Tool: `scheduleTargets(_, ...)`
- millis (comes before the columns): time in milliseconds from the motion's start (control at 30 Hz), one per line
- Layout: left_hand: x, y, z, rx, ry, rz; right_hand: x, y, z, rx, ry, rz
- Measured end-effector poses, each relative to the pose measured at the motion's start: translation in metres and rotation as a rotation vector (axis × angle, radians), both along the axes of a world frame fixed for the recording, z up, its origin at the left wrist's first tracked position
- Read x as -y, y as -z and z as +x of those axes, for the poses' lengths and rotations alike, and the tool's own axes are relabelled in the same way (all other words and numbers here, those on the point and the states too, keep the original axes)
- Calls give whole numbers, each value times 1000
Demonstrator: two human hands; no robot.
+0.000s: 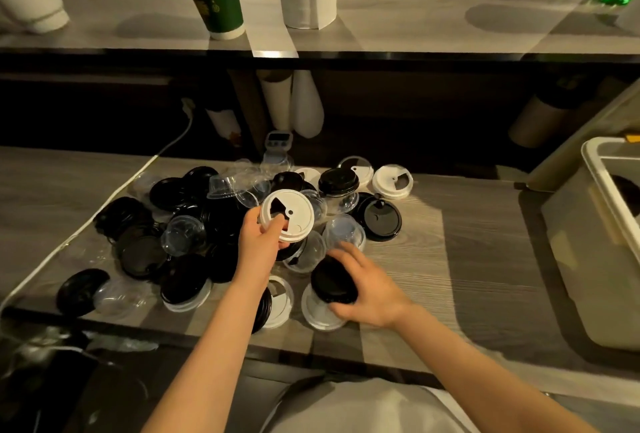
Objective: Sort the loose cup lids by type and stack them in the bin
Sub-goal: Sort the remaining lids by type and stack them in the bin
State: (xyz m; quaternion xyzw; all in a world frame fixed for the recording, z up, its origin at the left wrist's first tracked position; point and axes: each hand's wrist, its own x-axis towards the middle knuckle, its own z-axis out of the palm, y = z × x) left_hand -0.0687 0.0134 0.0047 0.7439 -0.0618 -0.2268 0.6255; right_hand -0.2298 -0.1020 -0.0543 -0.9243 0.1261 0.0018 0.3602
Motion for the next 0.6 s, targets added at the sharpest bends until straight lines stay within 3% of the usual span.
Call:
scheduleTargets(167,25,-11,-16,-14,63,-39,34,-39,-10,224,249,136)
scheduleTargets(500,127,-44,-85,62,285,-70,131,-110,-102,385,648,-103)
scheduleTargets(600,162,-53,-116,133,376,-42,161,-121,-139,441,816,-78)
